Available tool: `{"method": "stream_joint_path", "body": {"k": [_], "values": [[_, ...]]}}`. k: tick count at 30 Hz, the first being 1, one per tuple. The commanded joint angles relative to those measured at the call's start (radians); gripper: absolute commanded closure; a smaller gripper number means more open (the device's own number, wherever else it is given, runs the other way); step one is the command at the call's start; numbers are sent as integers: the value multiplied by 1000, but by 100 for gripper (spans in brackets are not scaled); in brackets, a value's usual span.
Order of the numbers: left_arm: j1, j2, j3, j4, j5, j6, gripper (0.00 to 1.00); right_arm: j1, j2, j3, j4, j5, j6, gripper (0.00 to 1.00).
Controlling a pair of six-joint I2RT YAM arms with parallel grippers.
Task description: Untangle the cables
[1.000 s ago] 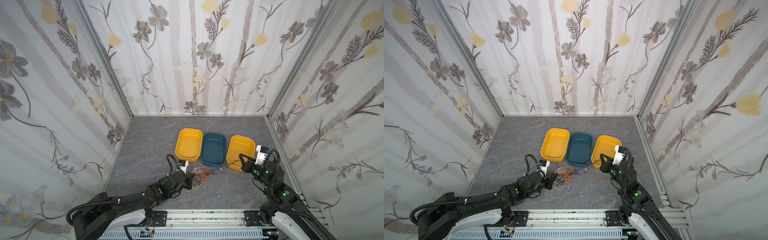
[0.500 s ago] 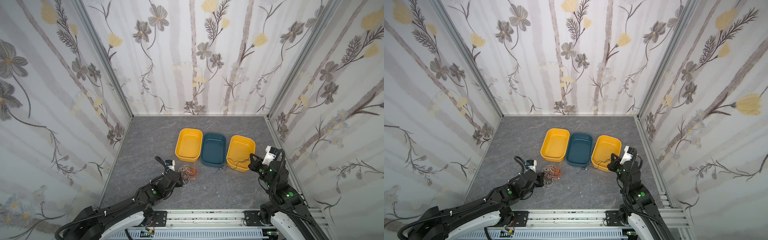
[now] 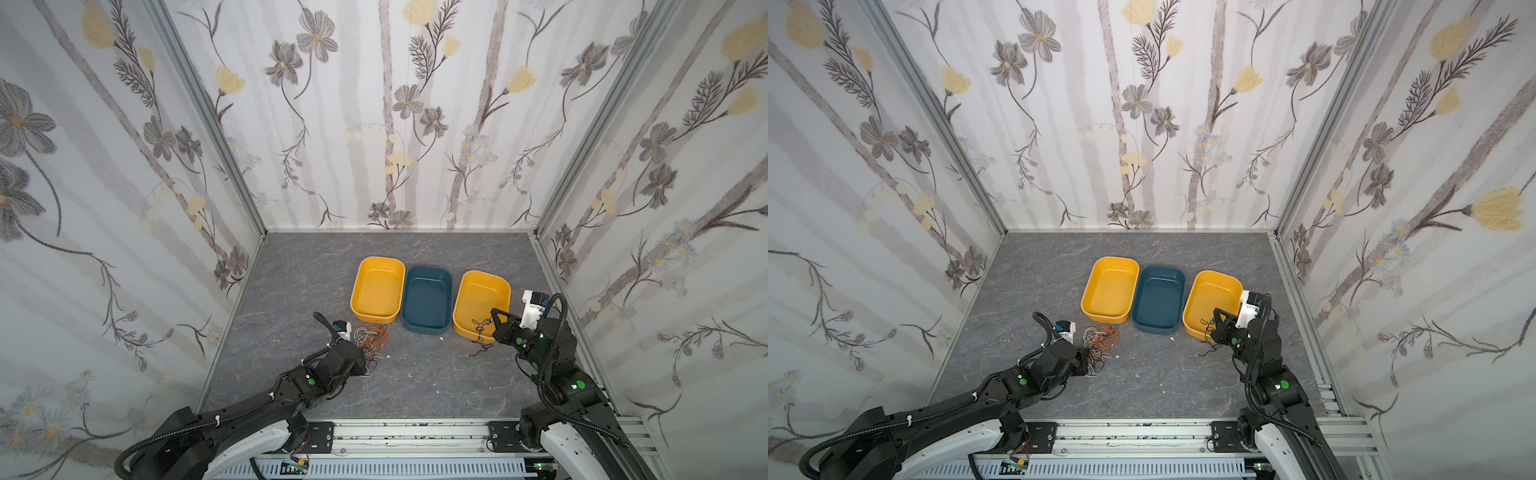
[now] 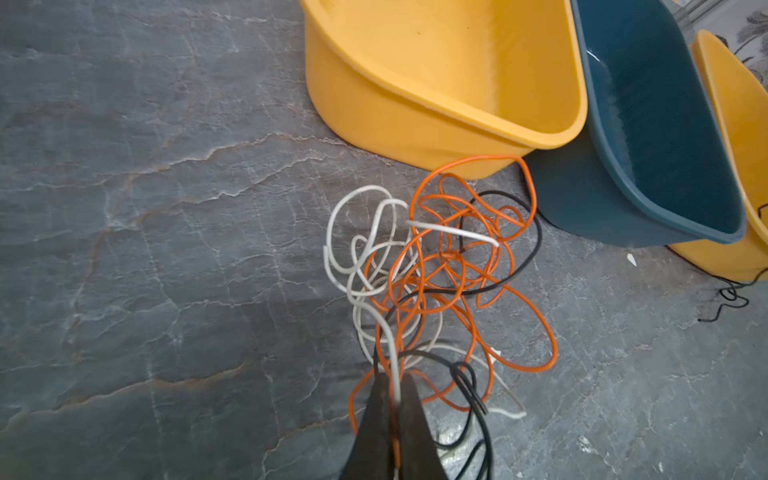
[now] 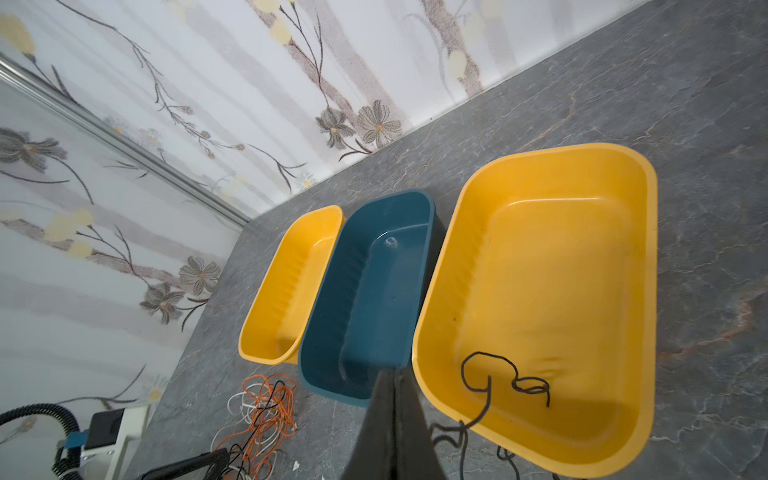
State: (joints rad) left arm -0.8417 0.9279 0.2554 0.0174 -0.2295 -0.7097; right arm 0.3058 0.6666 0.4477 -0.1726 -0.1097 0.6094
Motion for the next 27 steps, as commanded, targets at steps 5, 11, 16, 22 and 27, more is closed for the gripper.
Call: {"method": "stream_joint_path", "body": {"k": [5,11,16,22,27], "values": [[1,67,28,97,77,32,93,3,-34,5,120,-219,49,100],[1,134,77,109,160,74,78,5,-40,36,144,-336,60,100],[-10,178,152,26,204,130,61,10,-35,29,196,-414,89,100],[-25,176,204,-36,208,172,39,49,-24,11,246,-434,118,100],[-81,160,215,39,275,242,31,96,-6,5,299,-424,147,100]]}}
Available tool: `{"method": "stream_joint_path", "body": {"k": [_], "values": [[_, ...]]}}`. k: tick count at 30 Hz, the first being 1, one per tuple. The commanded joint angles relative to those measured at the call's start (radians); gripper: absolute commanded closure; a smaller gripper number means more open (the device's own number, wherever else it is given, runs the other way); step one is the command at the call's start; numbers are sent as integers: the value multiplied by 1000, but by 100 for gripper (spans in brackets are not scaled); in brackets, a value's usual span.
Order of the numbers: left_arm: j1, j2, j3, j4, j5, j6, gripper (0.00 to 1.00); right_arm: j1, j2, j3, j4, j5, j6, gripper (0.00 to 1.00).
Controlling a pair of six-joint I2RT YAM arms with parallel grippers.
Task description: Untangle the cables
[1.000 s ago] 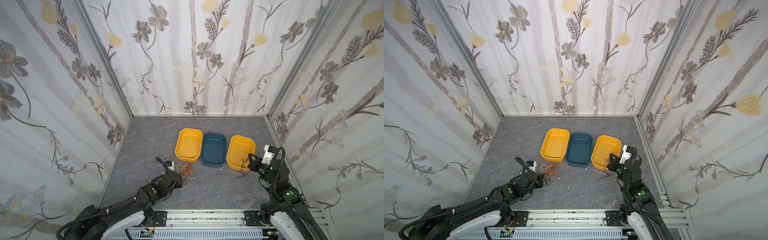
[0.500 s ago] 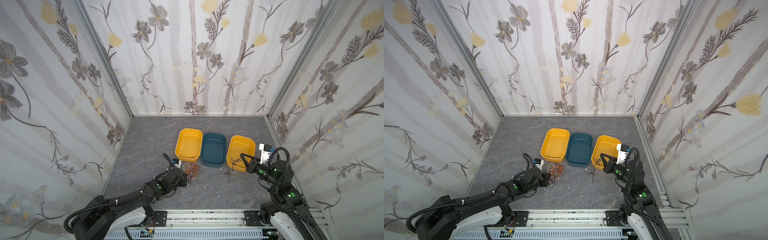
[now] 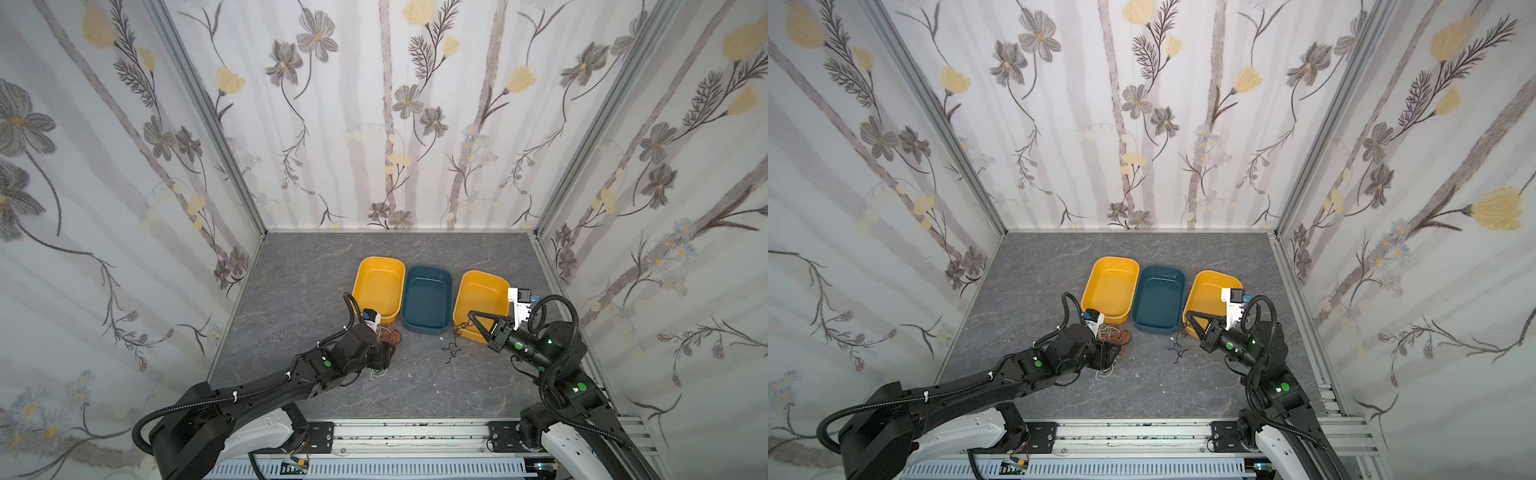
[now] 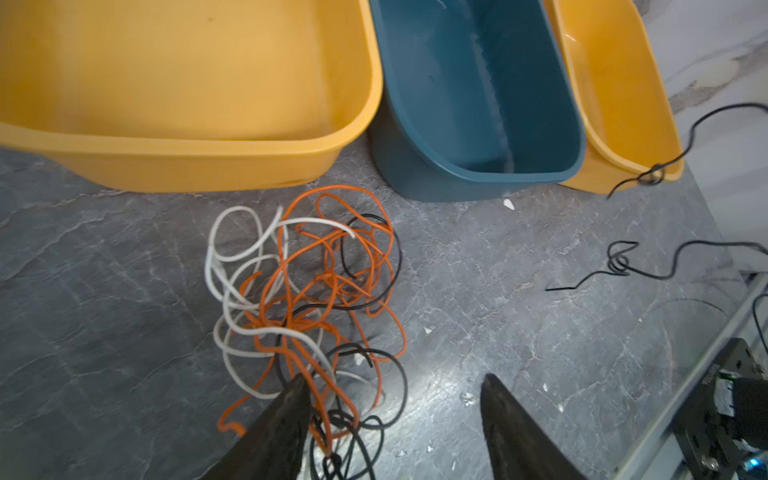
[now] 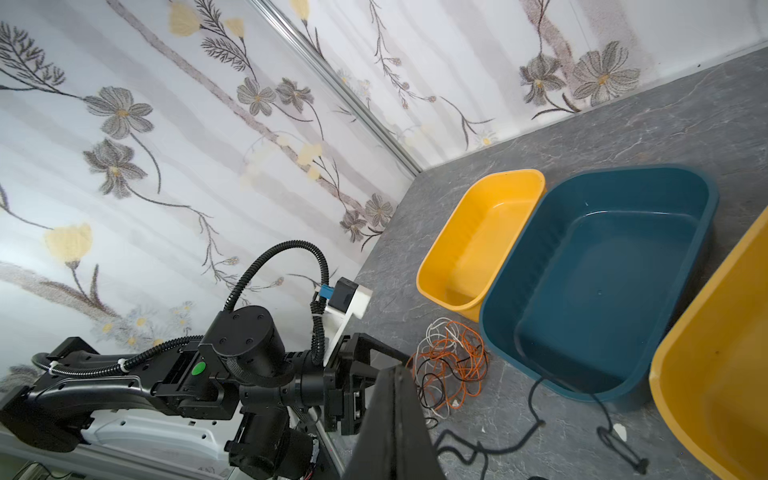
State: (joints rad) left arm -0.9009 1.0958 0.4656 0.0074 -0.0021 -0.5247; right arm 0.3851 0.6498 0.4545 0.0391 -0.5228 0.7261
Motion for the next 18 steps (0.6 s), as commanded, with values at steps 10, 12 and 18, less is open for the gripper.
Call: {"method": "stream_joint_path", "body": {"k": [10,12,18], "values": [[-127,73,7,333,135,197,27,44,58,-8,230,-71,122,100],[-143,116,30,348,145,222,26,48,63,-8,252,-78,138,100],[-156,237,63,485,211,226,24,59,77,-1,293,-88,160,100]]}}
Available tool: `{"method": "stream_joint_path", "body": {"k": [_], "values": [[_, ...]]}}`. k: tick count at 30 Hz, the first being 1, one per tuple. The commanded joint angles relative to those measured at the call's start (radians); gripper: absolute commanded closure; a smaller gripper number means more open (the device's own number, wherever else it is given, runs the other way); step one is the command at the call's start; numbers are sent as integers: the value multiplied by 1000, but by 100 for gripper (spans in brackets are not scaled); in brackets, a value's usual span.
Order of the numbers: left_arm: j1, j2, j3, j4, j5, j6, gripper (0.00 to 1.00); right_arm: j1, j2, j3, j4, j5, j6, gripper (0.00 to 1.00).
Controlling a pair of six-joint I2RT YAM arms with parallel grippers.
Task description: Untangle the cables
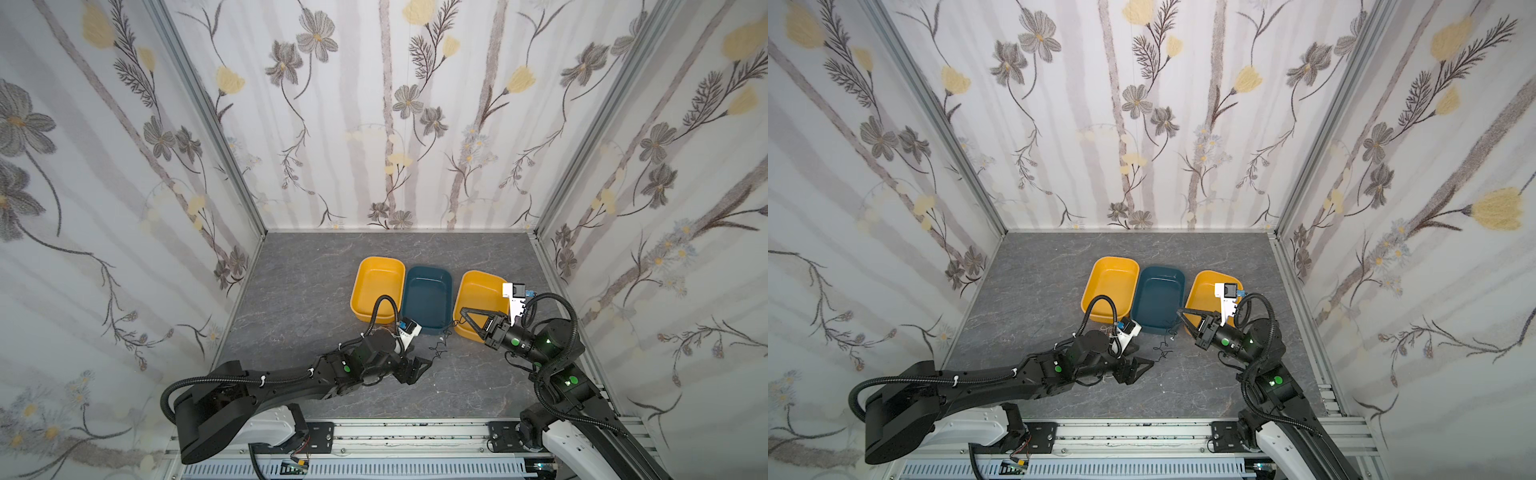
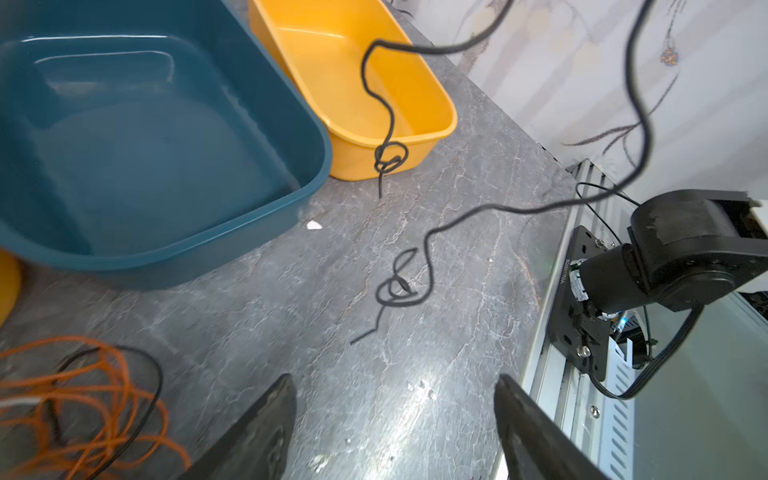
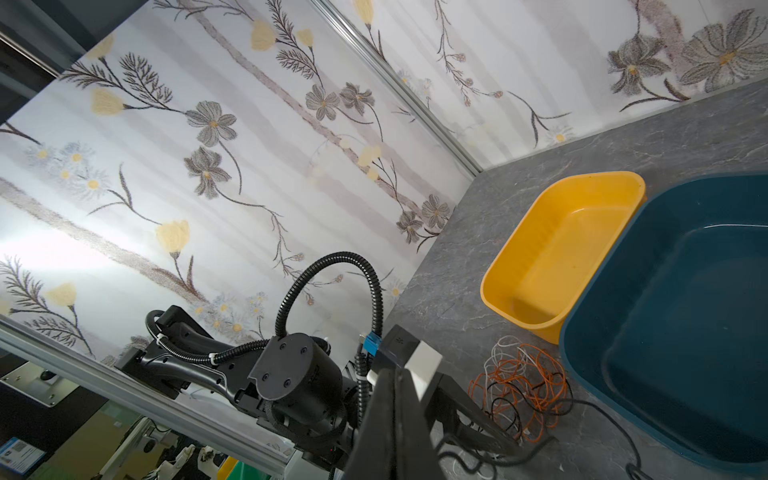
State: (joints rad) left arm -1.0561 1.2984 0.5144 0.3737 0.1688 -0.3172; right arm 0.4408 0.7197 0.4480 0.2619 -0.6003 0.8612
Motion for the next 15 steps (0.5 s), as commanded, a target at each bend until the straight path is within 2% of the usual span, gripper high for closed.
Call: {"method": "stream_joint_path", "body": {"k": [1,5,10,15], "values": [[0,52,19,134,43,18,24,5,10,8,72,-12,27,100],[-1,135,58,188,23,23,24,10,16,18,91,-23,38,100],[-1,218,82,330,49,17,24,11,17,31,91,-24,38,100],[-1,280,138,315,83,-2,34,10,15,29,100,-24,42,100]]}}
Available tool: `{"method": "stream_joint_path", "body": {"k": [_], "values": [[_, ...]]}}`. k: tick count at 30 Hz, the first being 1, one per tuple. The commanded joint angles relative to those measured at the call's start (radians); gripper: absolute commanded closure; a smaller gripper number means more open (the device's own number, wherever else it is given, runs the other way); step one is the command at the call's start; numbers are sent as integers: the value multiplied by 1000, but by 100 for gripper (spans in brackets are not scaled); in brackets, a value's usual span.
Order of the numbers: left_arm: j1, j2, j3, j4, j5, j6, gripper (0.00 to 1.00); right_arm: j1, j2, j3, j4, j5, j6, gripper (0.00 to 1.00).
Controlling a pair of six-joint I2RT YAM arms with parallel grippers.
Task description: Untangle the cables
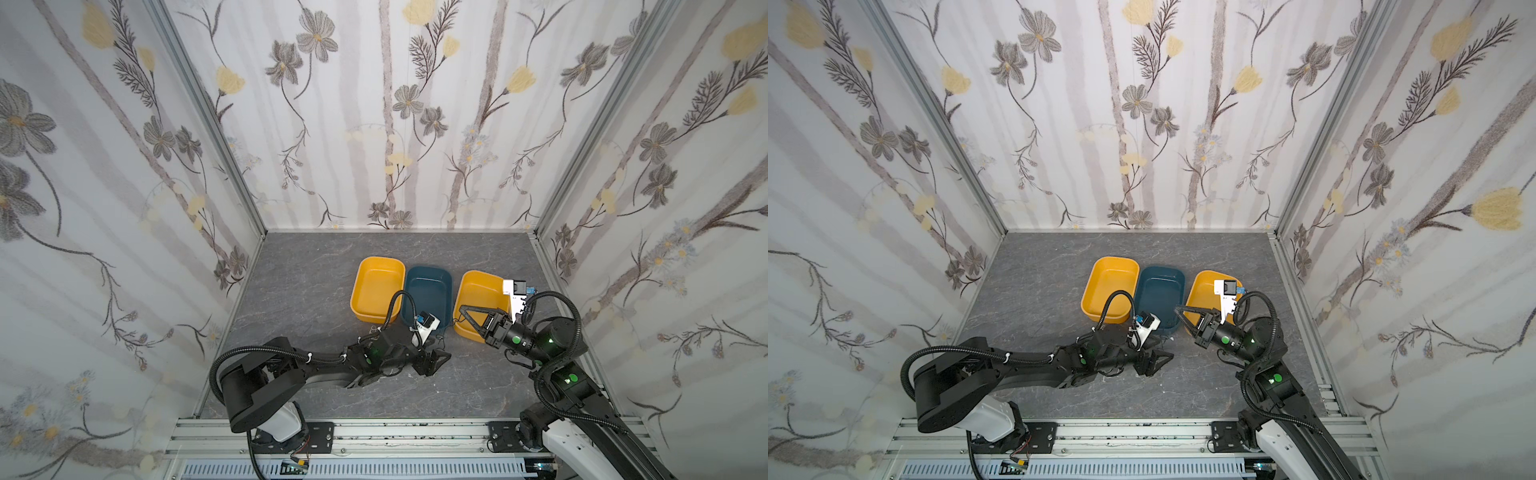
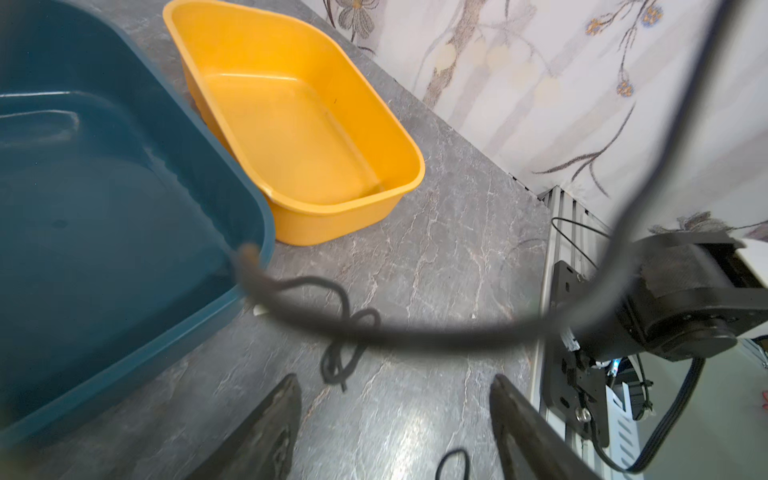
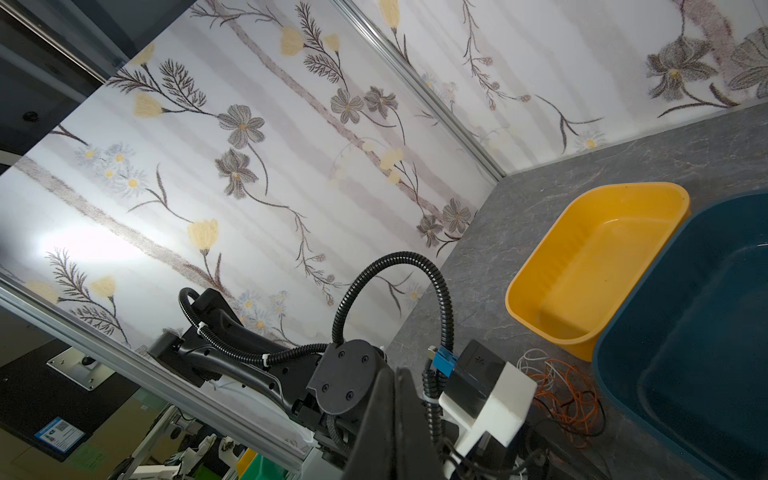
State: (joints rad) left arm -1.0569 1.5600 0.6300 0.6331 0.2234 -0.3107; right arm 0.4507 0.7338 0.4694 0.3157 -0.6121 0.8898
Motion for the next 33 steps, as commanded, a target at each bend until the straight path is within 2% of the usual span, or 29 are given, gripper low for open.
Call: {"method": "stream_joint_path", "body": {"k": [1,4,10,14,17,23,33], "values": [[0,23,26,47,25,-15,36,1,-1,8,45,-11,12,100],[0,25,24,37,27,-23,41,1,-9,6,30,5,-4,100],[0,-11,4,-19,-7,-30,72,-3,-23,13,-46,91,-50,100],[0,-26,-7,-35,-12,-30,80,-4,-21,11,-54,114,-58,100],[0,-42,-19,-43,-23,-28,89,-5,-22,9,-62,130,-62,100],[1,-77,-31,-91,-54,-14,90,-6,-22,3,-100,172,-86,100],[1,-213,-92,-176,-200,5,94,-6,-45,27,-317,463,-226,100]]}}
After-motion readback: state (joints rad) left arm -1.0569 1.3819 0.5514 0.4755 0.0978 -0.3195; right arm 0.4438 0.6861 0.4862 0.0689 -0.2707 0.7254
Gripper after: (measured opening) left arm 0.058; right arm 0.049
